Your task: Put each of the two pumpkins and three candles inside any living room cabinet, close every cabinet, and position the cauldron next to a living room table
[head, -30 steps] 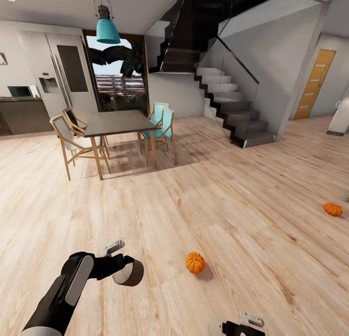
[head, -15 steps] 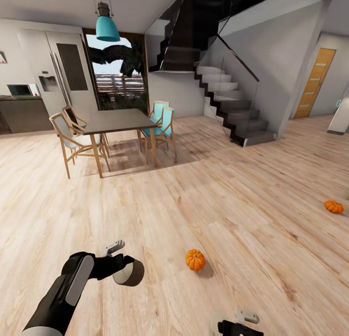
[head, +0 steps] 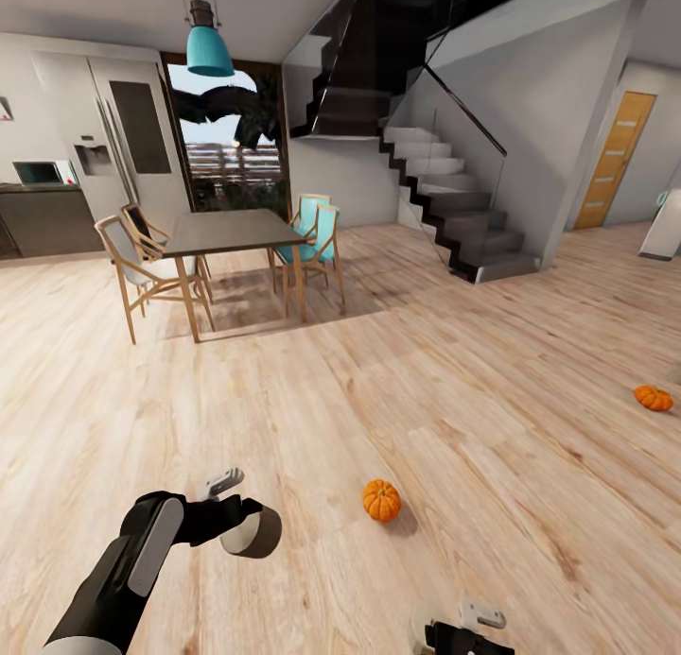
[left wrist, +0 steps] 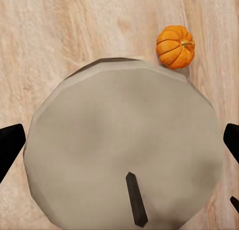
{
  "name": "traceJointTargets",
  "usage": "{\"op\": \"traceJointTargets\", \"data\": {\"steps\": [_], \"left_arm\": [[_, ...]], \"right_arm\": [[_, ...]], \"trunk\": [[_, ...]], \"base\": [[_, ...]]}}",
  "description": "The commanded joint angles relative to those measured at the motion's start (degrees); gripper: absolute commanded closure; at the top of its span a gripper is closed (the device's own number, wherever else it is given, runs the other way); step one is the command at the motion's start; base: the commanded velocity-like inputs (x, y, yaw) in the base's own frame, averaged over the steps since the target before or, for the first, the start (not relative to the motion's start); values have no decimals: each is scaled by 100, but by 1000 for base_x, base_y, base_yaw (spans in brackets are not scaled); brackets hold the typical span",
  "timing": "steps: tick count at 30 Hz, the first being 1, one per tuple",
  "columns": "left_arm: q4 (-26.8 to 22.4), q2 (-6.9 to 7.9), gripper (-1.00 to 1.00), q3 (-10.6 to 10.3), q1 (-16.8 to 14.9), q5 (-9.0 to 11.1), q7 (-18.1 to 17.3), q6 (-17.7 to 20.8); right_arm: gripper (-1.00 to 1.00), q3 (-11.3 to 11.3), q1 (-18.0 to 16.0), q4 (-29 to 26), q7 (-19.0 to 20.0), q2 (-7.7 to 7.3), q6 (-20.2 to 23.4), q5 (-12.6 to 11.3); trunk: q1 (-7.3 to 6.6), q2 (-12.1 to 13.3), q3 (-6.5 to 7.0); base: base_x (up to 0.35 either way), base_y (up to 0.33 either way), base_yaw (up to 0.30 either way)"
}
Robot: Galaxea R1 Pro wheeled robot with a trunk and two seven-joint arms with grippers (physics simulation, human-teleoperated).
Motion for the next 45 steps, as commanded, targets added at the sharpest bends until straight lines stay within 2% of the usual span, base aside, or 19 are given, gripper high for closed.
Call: {"op": "traceJointTargets", "data": {"steps": [1, 13, 22, 29, 35, 45], "left_arm": [[-5, -4, 100, 4, -4, 61, 41, 22], [-5, -10, 100, 4, -4, 62, 41, 20], [-5, -156, 100, -16, -4, 60, 41, 19], [-5, -176, 100, -22, -4, 60, 41, 20], [-4, -176, 100, -23, -4, 60, 42, 20], [-5, -182, 100, -28, -3, 60, 41, 22]], "right_arm": [[-100, 48, -1, -18, -44, -6, 24, -36], [-100, 57, -1, -23, -35, -3, -12, -36], [-100, 57, -1, -25, -42, 3, -75, -36], [-100, 57, -1, -25, -43, 6, -121, -36], [-100, 64, -1, -17, -50, 115, -126, -36], [-100, 66, -1, -17, -52, 158, -134, -36]], "trunk": [[22, -44, -24], [285, -525, -239], [483, -886, -401], [637, -1167, -526], [768, -1408, -634], [988, -1809, -814]], "base": [[0, 0, 0], [0, 0, 0], [0, 0, 0], [0, 0, 0], [0, 0, 0], [0, 0, 0]]}}
